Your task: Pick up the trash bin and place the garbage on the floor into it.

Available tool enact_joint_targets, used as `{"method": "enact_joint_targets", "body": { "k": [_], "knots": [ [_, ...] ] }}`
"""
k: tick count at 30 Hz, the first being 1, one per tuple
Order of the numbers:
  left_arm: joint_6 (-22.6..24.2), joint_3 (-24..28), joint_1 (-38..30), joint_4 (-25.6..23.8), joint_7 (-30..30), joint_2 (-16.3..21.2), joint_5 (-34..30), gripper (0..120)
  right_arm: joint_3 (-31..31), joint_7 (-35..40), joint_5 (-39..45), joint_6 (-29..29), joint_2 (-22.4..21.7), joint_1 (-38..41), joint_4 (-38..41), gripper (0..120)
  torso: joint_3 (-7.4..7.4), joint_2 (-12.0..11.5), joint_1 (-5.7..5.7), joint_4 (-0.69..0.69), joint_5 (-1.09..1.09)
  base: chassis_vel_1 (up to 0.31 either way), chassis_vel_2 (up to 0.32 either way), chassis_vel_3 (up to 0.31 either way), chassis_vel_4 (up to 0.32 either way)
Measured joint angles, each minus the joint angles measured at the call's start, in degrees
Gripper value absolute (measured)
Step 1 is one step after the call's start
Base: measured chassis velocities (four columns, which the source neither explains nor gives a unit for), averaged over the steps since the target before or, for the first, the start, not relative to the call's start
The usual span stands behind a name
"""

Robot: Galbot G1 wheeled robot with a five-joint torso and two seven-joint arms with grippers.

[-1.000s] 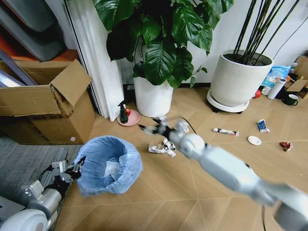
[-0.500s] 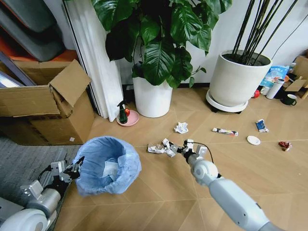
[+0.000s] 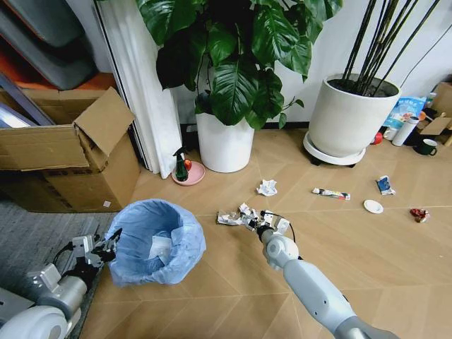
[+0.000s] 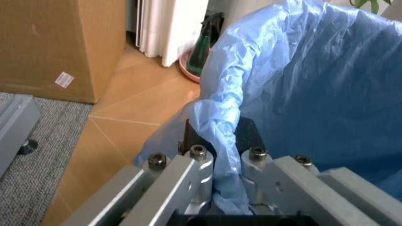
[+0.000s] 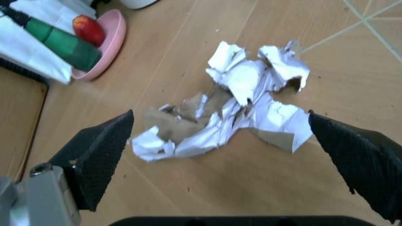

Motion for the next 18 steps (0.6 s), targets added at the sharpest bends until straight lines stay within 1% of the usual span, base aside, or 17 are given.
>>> {"method": "enact_joint_targets", "body": {
  "k": [7,8,12,18],
  "knots": [
    [0.14,-0.12,-0.05,-0.24,-0.29,0.04,-0.11,0,0.11,-0.48,-0.41,0.34,1.49,2.79,-4.84,100,0.0,0.0,0.0,0.01,0.0,0.0,0.0,0.0,0.0],
    [0.19,-0.11,-0.18,-0.26,-0.4,-0.07,-0.12,0,-0.47,-1.07,-2.26,2.3,1.86,3.25,-6.61,100,0.0,0.0,0.0,0.01,0.0,0.0,0.0,0.0,0.0],
    [0.31,-0.01,-0.31,-0.26,-0.51,-0.24,-0.12,0,-1.31,-1.11,-4.8,3.5,2.08,3.34,-8.62,100,0.0,0.0,0.0,0.0,0.01,0.0,0.0,0.0,0.0],
    [0.37,-0.03,-0.33,-0.14,-0.56,-0.35,-0.11,0,-1.59,-2.74,-4.59,3.28,2.43,3.54,-10.1,100,0.0,0.0,0.0,0.0,0.0,0.0,0.0,0.0,0.0]
  ]
}}
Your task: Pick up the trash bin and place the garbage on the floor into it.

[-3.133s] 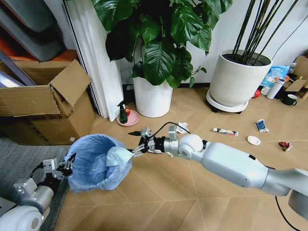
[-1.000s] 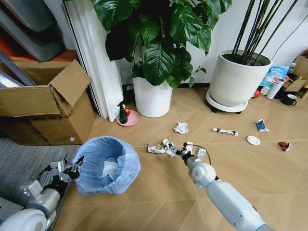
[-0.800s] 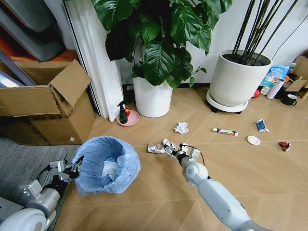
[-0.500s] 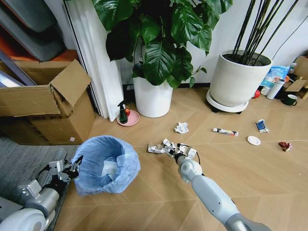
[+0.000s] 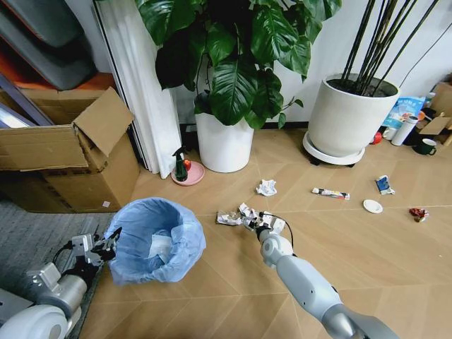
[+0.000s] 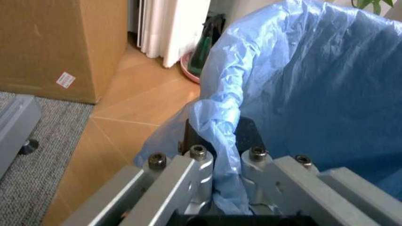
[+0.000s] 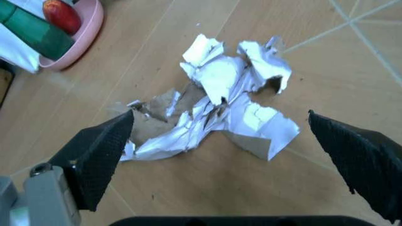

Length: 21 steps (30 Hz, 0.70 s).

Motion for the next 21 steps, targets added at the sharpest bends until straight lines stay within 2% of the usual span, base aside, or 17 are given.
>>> {"method": "enact_joint_targets", "body": {
  "k": [21],
  "knots": [
    [0.05,-0.23,0.22,0.05,-0.05,-0.41,0.16,0,1.37,-4.48,-3.24,1.06,6.07,6.92,-15.65,100,0.0,0.0,0.0,0.01,0.0,0.0,0.0,0.0,0.0]
  ]
}}
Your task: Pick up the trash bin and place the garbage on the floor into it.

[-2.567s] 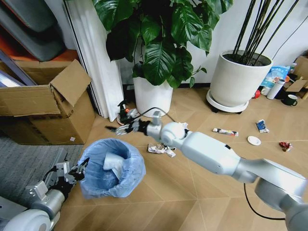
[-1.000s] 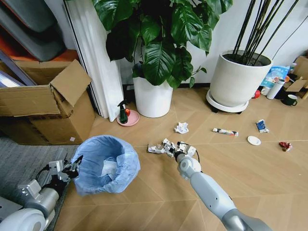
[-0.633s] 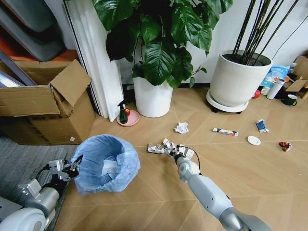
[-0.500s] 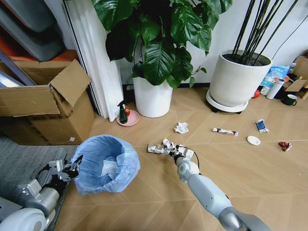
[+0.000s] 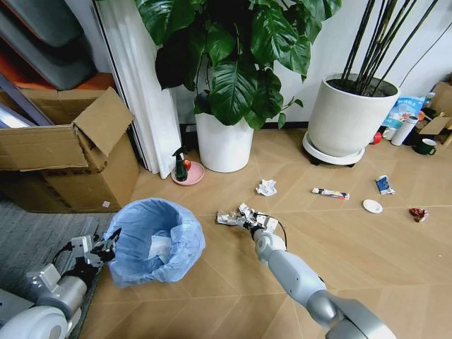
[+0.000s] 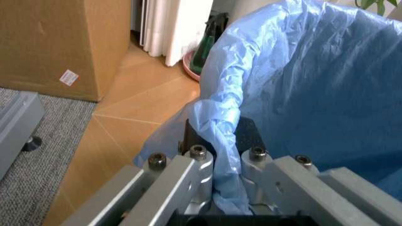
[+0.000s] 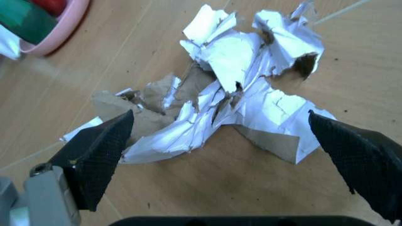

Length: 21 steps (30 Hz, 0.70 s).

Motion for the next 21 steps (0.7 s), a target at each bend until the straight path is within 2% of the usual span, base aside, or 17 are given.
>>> {"method": "enact_joint_targets", "body": {
  "k": [19,21],
  "knots": [
    [-0.01,0.03,-1.05,0.58,-0.04,0.02,0.04,0,2.16,-1.49,-2.38,0.35,2.72,4.86,-8.07,100,0.0,0.0,0.0,0.0,0.0,0.0,0.0,0.0,0.0],
    [-0.01,0.22,-1.45,0.89,-0.08,0.17,-0.06,0,2.72,-1.73,-2.46,0.14,3.09,5.36,-9.36,95,0.0,0.0,0.0,0.0,0.0,0.0,0.0,0.0,0.0]
  ]
}}
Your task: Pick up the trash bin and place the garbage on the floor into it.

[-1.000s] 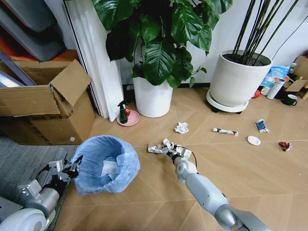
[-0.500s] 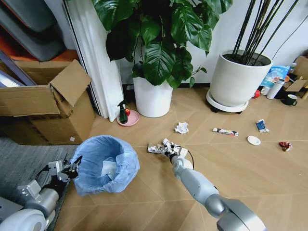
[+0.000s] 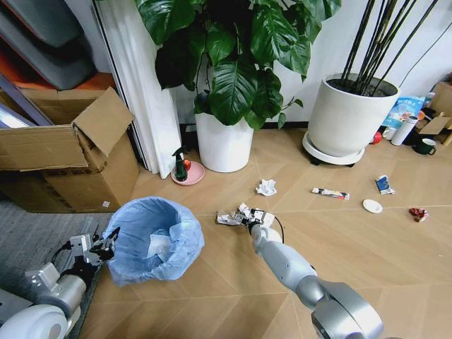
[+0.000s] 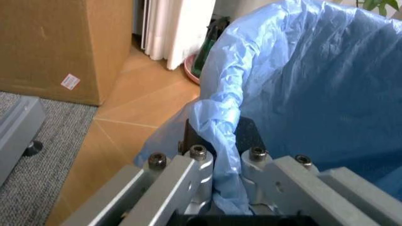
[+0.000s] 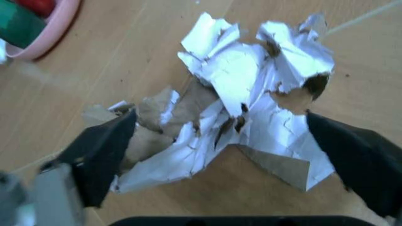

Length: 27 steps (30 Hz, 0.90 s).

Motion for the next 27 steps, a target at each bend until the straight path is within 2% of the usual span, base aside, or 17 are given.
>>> {"method": "enact_joint_targets", "body": {
  "k": [1,6,9,10,17,18,20,22,24,27],
  "knots": [
    [0.0,0.12,-0.22,0.14,-0.02,0.07,-0.05,0,0.43,-0.32,-0.06,0.0,0.24,0.23,-0.61,89,0.0,0.0,0.0,-0.01,0.0,0.0,0.0,0.0,0.0],
    [0.01,0.37,-0.52,0.4,-0.08,0.15,-0.09,0,1.61,-0.99,-0.76,-0.14,0.88,0.85,-2.24,77,0.0,0.0,0.0,0.0,0.0,0.0,0.0,0.0,0.0],
    [0.02,0.43,-0.54,0.46,-0.12,0.15,-0.09,0,2.18,-1.46,-1.32,-0.21,0.91,1.14,-3.04,60,0.0,0.0,0.0,0.0,0.0,0.0,0.0,0.0,0.0],
    [0.02,0.43,-0.54,0.46,-0.12,0.15,-0.09,0,2.18,-1.46,-1.32,-0.21,0.91,1.14,-3.04,60,0.0,0.0,0.0,0.0,0.0,0.0,0.0,0.0,0.0],
    [0.02,0.35,-0.25,0.4,-0.12,-0.02,-0.06,0,2.37,-1.48,-1.32,-0.65,0.74,1.47,-3.29,34,0.0,0.0,0.0,0.0,0.0,0.0,0.0,0.0,0.0],
    [0.02,0.35,-0.25,0.4,-0.12,-0.02,-0.06,0,2.37,-1.48,-1.32,-0.65,0.74,1.47,-3.29,34,0.0,0.0,0.0,0.0,0.0,0.0,0.0,0.0,0.0],
    [0.02,0.3,-0.16,0.27,-0.12,-0.07,-0.03,0,2.4,-1.48,-1.31,-0.86,0.65,1.48,-3.34,22,0.0,0.0,0.0,0.0,0.0,0.0,0.0,0.0,0.0],
    [0.02,0.29,-0.13,0.24,-0.12,-0.07,-0.03,0,2.42,-1.48,-1.31,-0.9,0.63,1.47,-3.37,19,0.0,0.0,0.0,0.0,0.0,0.0,0.0,0.0,0.0],
    [0.02,0.21,-0.04,0.14,-0.12,-0.13,-0.01,0,2.46,-1.49,-1.31,-1.01,0.59,1.44,-3.46,7,0.0,0.0,0.0,0.0,0.0,0.0,0.0,0.0,0.0],
    [0.02,0.15,0.01,0.05,-0.12,-0.16,-0.01,0,2.53,-1.55,-1.31,-1.09,0.59,1.33,-3.58,0,0.0,0.0,0.0,0.0,0.01,0.0,0.0,0.0,0.0]
  ]
}}
